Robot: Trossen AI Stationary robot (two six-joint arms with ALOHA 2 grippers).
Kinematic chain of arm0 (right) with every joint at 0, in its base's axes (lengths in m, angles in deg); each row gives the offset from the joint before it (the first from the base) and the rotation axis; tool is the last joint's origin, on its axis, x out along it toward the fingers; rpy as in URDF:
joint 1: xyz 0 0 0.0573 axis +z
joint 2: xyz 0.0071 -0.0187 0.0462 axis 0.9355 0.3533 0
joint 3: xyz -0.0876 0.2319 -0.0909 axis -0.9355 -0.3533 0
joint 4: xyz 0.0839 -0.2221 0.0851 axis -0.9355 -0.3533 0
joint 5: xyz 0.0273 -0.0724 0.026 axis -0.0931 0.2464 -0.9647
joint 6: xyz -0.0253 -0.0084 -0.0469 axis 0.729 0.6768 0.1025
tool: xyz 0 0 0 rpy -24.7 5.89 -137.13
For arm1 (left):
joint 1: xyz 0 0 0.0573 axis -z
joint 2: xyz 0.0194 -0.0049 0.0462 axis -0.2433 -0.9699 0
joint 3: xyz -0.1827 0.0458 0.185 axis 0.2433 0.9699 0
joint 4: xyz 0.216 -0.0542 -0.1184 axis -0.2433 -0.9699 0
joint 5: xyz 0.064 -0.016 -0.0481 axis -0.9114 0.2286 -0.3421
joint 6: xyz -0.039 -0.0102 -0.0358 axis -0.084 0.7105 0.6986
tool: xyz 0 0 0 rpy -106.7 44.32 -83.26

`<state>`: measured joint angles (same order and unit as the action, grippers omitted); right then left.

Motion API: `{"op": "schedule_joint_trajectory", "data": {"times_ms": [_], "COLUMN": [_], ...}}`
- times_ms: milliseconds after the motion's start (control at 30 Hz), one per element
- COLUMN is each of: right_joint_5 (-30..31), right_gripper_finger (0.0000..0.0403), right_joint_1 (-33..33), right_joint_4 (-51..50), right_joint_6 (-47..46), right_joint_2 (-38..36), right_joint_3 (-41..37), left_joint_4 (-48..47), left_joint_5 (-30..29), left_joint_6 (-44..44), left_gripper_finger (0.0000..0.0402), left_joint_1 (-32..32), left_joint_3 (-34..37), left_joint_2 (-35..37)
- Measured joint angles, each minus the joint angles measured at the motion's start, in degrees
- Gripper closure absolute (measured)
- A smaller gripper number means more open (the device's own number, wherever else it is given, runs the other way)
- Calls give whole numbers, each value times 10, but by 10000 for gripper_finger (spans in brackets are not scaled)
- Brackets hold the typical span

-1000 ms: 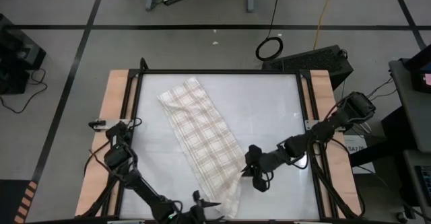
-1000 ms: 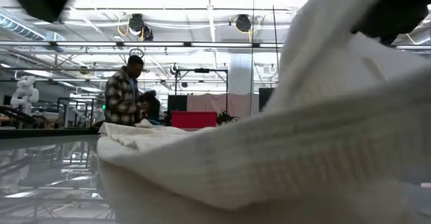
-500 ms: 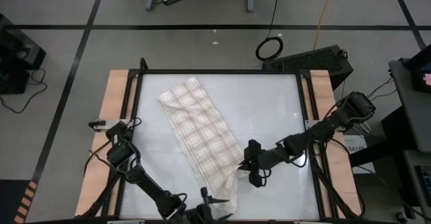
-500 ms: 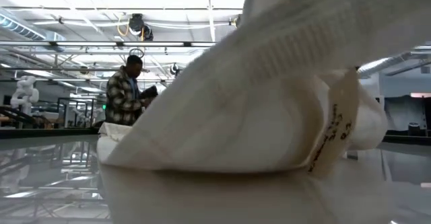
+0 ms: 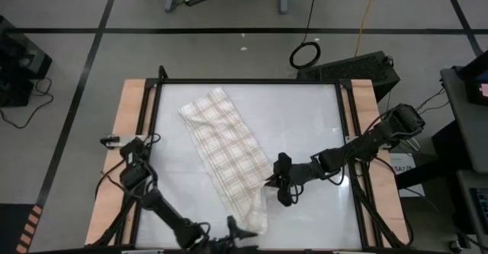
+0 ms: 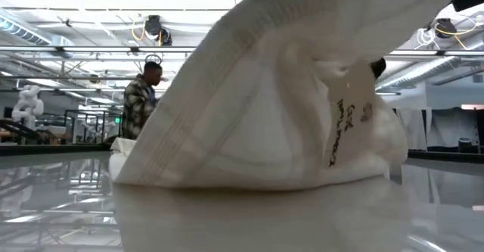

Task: Roll towel
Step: Roll the white-brown patterned towel

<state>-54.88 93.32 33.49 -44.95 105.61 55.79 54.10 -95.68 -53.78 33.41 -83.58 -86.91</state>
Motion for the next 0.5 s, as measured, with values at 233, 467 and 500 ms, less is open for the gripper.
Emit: {"op": "schedule_joint_trajectory", "data": {"times_ms": [233,467,500], "right_joint_5": [0,-1,-1], "right_gripper_finger": [399,399,399], "right_joint_1": [-2,-15,-16], "right_joint_4": [2,2,3], "right_joint_6": [-2,0,0], "right_joint_2": [0,0,0], "right_joint_3": [0,0,0], "left_joint_4": [7,-29,-51], "left_joint_5": [68,129,120], "left_joint_6": [-22,-14,-10], "left_gripper_finger": [219,219,219], "left_joint_1": [-40,-49,-49], "left_joint_3": [-5,-37,-39], "left_joint_2": [0,1,1]}}
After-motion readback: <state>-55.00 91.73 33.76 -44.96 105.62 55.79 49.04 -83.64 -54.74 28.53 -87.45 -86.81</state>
